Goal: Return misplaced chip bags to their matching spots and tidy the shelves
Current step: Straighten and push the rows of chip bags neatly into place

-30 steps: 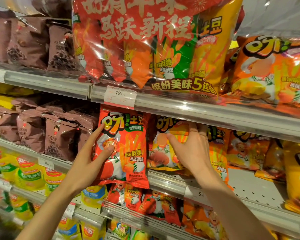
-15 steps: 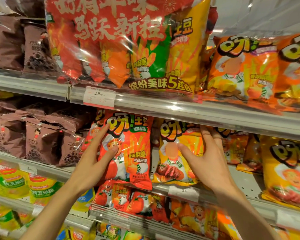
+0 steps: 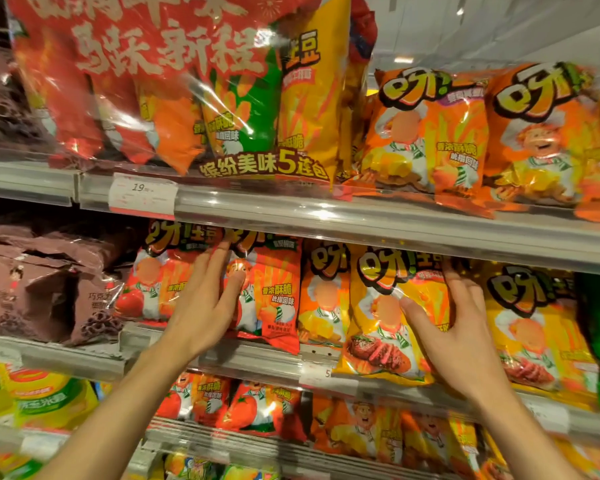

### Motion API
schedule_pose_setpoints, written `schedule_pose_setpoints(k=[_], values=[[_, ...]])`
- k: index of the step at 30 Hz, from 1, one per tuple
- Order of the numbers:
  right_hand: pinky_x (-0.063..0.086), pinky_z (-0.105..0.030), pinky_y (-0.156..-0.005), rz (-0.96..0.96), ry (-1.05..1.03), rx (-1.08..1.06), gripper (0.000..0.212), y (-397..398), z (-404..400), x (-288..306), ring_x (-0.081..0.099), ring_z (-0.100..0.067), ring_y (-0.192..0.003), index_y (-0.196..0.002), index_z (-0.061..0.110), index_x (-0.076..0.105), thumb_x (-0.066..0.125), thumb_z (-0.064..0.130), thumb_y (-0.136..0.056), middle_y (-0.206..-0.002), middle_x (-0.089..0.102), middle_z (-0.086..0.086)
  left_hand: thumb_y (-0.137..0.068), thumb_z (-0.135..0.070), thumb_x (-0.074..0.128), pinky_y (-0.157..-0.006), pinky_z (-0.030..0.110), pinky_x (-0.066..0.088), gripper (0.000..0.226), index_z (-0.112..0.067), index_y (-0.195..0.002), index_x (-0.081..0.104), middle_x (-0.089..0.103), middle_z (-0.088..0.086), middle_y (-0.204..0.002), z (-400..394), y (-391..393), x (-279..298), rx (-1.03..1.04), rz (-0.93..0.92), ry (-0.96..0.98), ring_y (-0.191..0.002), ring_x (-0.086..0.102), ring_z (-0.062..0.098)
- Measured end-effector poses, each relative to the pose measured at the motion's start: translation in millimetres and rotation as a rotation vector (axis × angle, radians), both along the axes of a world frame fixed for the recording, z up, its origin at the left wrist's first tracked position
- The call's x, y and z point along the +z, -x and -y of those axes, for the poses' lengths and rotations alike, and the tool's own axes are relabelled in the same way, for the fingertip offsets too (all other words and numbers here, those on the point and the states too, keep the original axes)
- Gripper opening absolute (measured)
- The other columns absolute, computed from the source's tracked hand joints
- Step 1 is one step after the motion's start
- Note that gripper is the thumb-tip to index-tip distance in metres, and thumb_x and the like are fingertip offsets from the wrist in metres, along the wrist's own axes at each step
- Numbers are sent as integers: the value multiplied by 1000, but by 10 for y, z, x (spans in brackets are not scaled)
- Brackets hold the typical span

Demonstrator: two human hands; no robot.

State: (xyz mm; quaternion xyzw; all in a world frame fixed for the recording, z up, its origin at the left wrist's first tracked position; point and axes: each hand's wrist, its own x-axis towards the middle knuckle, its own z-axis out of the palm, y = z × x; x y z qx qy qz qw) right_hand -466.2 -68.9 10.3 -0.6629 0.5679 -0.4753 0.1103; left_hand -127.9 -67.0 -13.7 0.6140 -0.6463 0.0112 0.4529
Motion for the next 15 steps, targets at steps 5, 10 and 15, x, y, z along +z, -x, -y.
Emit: schedule_pose_setpoints(k=[5, 10, 15], values=[[30, -26, -102, -11, 0, -20, 86, 103, 37, -80, 38, -17, -137, -156, 20, 29, 65, 54, -85, -144, 35, 4, -104, -39, 31, -91, 48, 42, 51, -6, -136, 51, 56, 24, -122, 195, 81, -149, 222, 321, 18, -105, 50, 39], [30, -26, -102, -16, 4, -23, 87, 140, 57, -127, 37, -15, -137, -157, 21, 27, 64, 56, -86, -144, 33, 7, -102, -46, 36, -103, 52, 37, 54, -14, -143, 49, 45, 23, -141, 50, 279, -97, 221, 368, 123, -130, 42, 41], [31, -28, -102, -21, 9, -28, 85, 137, 65, -136, 38, -18, -137, -156, 22, 28, 64, 56, -87, -146, 33, 7, -97, -69, 30, -122, 53, 17, 71, -28, -156, 32, 29, 14, -162, 43, 580, -232, 76, 585, 41, -152, 21, 32]])
